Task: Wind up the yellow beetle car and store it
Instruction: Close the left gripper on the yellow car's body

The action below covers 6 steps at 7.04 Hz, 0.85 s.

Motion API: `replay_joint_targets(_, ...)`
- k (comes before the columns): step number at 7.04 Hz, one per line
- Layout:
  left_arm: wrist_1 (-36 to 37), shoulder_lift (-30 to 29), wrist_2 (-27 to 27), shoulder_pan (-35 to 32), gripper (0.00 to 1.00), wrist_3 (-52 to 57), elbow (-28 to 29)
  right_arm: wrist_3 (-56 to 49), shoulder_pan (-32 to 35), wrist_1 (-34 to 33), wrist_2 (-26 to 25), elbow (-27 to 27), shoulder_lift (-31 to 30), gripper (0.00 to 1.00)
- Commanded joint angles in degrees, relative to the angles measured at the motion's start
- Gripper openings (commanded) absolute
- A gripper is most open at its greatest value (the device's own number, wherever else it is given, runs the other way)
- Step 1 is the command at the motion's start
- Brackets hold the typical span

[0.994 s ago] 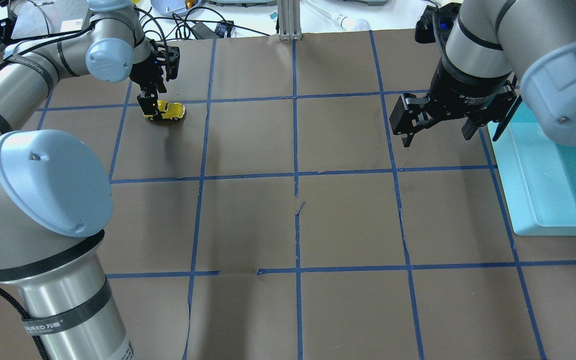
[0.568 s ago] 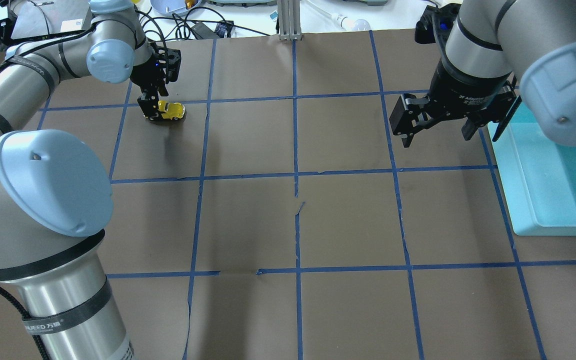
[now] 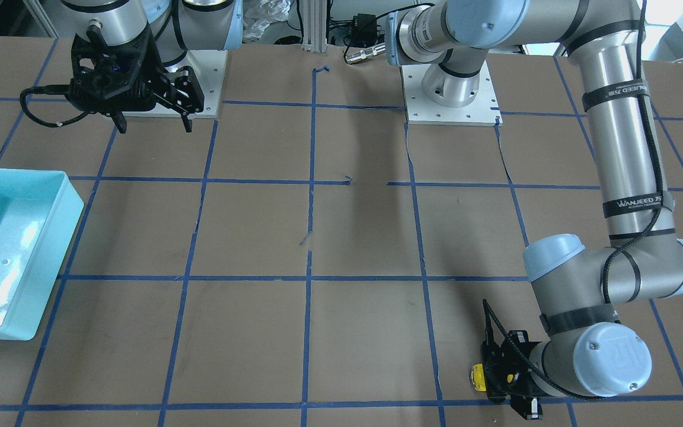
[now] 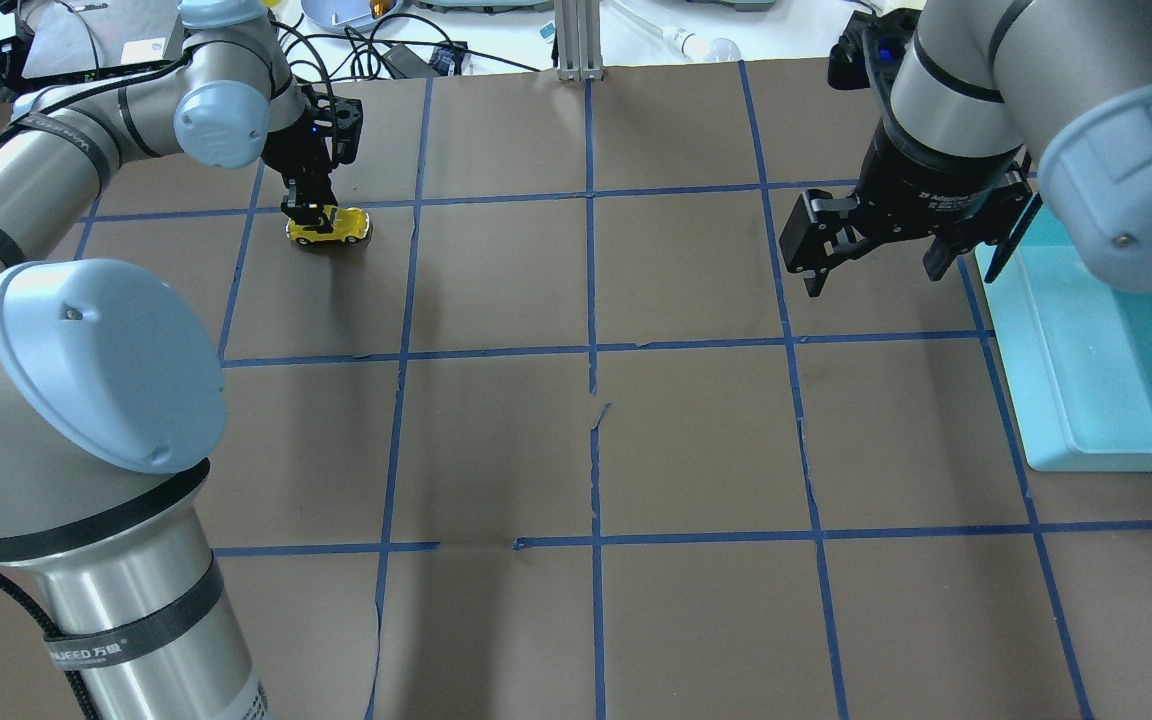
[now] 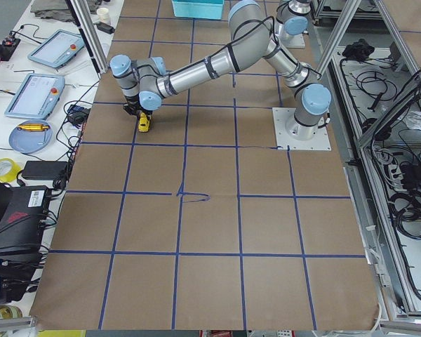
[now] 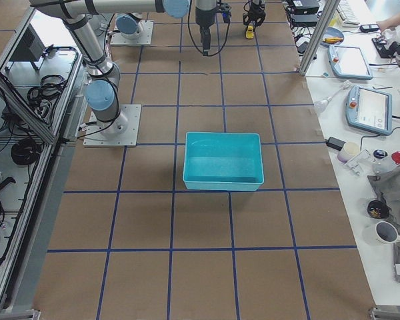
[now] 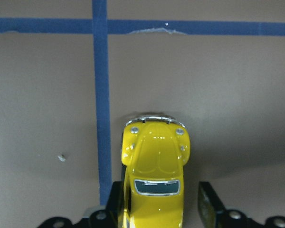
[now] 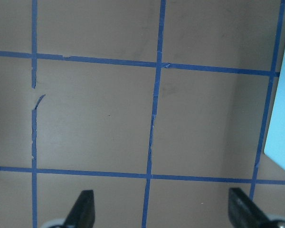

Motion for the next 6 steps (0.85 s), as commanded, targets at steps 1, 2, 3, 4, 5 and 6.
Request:
replay_joint_targets(1, 0.4, 0.0, 0.0, 0.0, 0.0, 0.1, 0.0, 0.0, 0.0, -0.1, 0.0, 0.1, 0.0, 1.0)
replay_joint_targets(2, 0.9, -0.1, 0.0, 0.0, 0.0, 0.1, -0.1, 0.0, 0.0, -0.1, 0.0, 0.1, 0.0, 1.0)
replay_joint_targets(3, 1.8, -0.1, -0.1, 0.0, 0.0, 0.1, -0.4, 0.0, 0.0, -0.1, 0.0, 0.1, 0.0, 1.0)
replay_joint_targets(4, 3.0, -0.1, -0.1, 0.0, 0.0, 0.1, -0.9, 0.0, 0.0, -0.2, 0.0, 0.1, 0.1, 1.0)
replay_joint_targets(5, 3.3, -0.1, -0.1, 0.0, 0.0, 0.1, -1.0, 0.0, 0.0, -0.2, 0.0, 0.1, 0.1, 1.0)
replay_joint_targets(6, 3.3, 0.0, -0.1, 0.0, 0.0, 0.1, -1.3, 0.0, 0.0, -0.2, 0.0, 0.2, 0.1, 1.0)
